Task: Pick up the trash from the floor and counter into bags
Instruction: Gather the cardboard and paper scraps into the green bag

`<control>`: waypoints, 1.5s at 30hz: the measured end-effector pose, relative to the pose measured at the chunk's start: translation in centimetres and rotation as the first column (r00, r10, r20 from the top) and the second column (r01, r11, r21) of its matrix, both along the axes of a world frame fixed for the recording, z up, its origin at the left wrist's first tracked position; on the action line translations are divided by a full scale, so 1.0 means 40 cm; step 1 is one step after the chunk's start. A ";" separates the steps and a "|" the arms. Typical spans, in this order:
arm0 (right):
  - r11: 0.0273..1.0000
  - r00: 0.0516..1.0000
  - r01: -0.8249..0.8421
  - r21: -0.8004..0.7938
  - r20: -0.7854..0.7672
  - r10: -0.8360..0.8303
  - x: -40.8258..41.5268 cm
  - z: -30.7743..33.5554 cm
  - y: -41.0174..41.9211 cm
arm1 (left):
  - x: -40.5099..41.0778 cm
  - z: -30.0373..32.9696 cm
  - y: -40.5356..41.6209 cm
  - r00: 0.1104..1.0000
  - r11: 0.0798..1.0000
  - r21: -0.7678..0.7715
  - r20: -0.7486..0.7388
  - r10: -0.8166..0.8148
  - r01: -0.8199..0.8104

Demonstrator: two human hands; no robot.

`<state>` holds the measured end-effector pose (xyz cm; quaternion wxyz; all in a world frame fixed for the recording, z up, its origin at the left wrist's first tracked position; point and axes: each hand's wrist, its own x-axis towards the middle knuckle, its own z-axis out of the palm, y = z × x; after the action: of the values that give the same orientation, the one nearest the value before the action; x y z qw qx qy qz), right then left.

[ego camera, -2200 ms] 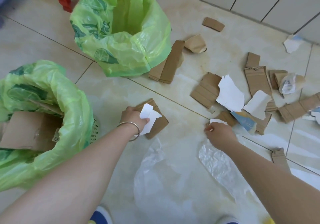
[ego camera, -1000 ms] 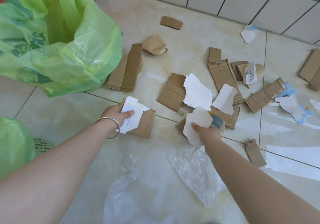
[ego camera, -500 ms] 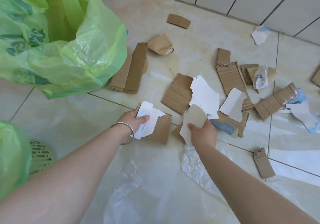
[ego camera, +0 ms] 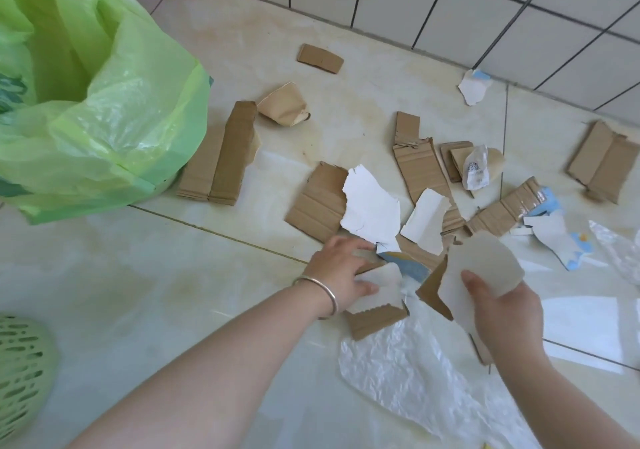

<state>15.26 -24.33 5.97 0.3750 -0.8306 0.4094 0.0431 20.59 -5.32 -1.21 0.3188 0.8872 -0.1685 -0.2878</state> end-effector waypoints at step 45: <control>0.157 0.187 -0.979 0.131 0.262 0.947 -0.083 0.417 1.222 | -0.499 0.614 1.064 0.324 0.363 -0.211 0.199 0.925 -0.907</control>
<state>11.93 24.55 22.63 0.3939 -0.8414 -0.2446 0.2775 0.63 37.26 23.37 0.4242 0.8478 0.3084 0.0781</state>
